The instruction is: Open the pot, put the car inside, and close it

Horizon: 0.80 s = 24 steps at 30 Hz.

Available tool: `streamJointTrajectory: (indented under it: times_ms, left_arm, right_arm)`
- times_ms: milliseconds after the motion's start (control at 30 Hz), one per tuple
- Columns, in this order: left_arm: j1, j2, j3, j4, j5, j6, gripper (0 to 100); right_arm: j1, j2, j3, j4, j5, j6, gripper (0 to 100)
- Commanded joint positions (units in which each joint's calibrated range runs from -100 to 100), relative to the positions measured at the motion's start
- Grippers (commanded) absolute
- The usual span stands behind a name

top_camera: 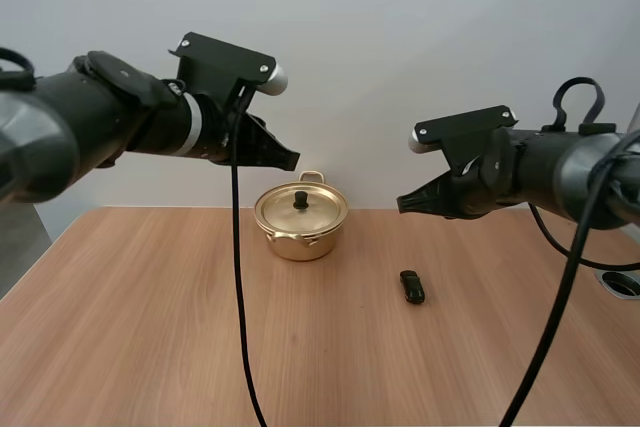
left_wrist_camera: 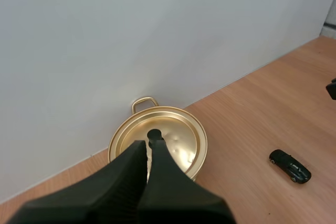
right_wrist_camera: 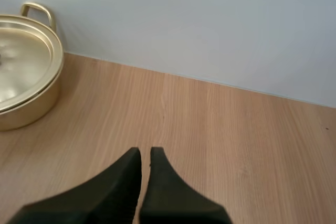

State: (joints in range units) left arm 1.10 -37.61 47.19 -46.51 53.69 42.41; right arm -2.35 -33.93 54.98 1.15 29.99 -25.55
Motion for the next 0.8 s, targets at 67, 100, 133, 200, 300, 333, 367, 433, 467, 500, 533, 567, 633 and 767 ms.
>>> streamJointTrajectory:
  times_ms: [67, 100, 133, 200, 300, 333, 367, 433, 467, 500, 533, 567, 633, 767]
  left_arm:
    - [-2.94, 32.9, -12.0, -0.3, -1.1, 6.1, 76]
    - [-3.36, 34.7, -13.4, 0.0, -1.5, 5.7, 82]
    - [-3.83, 36.4, -14.9, 0.8, -1.7, 4.7, 82]
    - [-4.63, 39.2, -17.0, 3.0, -1.7, 2.7, 80]
    - [-5.13, 42.2, -19.1, 4.4, -1.2, 1.6, 80]
    - [-5.13, 42.7, -19.6, 4.3, -1.2, 1.6, 80]
    - [-5.13, 43.2, -19.8, 4.3, -1.2, 1.3, 80]
    - [-5.13, 43.4, -19.9, 4.4, -1.2, 1.3, 80]
    - [-5.13, 43.7, -19.9, 4.3, -1.2, 1.3, 80]
    - [-5.13, 43.8, -20.2, 4.3, -1.2, 1.3, 80]
    - [-5.13, 44.1, -20.6, 4.3, -1.2, 1.3, 80]
    - [-5.13, 44.6, -21.2, 4.6, -1.2, 1.3, 80]
    - [-5.13, 45.6, -22.0, 4.4, -1.2, 1.3, 80]
    - [-5.13, 47.2, -23.9, 4.3, -1.4, 1.3, 80]
  right_arm:
    - [0.8, 15.0, -1.6, 1.6, -3.4, -3.9, 83]
    - [1.2, 15.6, -1.9, 1.6, -3.4, -4.1, 87]
    - [1.6, 16.4, -2.1, 1.6, -3.4, -4.3, 89]
    - [2.4, 17.8, -2.6, 1.7, -3.5, -4.3, 88]
    - [3.0, 19.5, -3.4, 2.7, -4.6, -4.3, 88]
    - [3.0, 19.9, -3.7, 3.0, -4.6, -4.3, 88]
    - [3.0, 20.4, -3.8, 3.1, -4.8, -4.3, 88]
    - [3.0, 20.8, -3.9, 3.5, -4.8, -4.3, 88]
    - [3.0, 20.9, -3.9, 4.3, -4.8, -4.3, 88]
    - [3.0, 21.0, -3.9, 4.4, -4.8, -4.3, 88]
    - [3.0, 21.2, -3.9, 4.6, -4.8, -4.3, 88]
    - [3.0, 21.5, -3.9, 4.6, -4.1, -4.3, 88]
    - [3.0, 21.9, -3.9, 4.6, -3.4, -4.3, 88]
    - [3.0, 22.0, -3.9, 4.6, -3.2, -4.3, 88]
